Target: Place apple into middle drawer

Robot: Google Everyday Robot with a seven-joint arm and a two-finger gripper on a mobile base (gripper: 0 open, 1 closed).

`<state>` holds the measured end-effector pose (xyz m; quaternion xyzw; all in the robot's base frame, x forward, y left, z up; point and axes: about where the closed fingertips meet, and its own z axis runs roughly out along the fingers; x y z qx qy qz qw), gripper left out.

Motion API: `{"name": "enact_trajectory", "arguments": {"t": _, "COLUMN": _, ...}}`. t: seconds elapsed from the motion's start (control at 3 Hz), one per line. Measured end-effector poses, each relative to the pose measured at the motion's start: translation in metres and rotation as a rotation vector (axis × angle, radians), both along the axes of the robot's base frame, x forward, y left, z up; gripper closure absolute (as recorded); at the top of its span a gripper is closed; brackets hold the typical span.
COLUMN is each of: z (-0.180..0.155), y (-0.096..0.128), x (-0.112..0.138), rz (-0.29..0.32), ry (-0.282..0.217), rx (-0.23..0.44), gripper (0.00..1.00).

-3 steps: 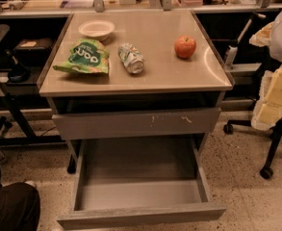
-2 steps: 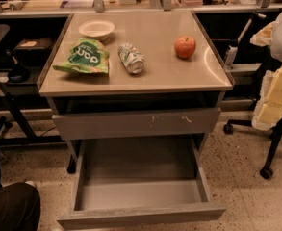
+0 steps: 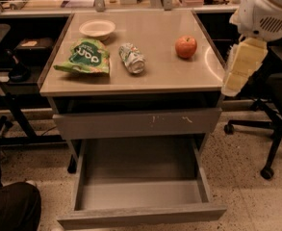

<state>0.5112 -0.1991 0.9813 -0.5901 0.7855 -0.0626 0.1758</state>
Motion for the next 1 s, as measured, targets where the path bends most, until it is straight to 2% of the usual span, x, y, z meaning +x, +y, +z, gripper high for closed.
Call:
{"name": "enact_trajectory", "arguments": {"t": 0.67, "z": 0.0, "y": 0.032, "x": 0.092, "rz": 0.032, "ry": -0.031, "rx": -0.046, "gripper": 0.0}}
{"name": "enact_trajectory", "arguments": {"t": 1.0, "z": 0.0, "y": 0.032, "x": 0.092, "rz": 0.032, "ry": -0.031, "rx": -0.046, "gripper": 0.0}}
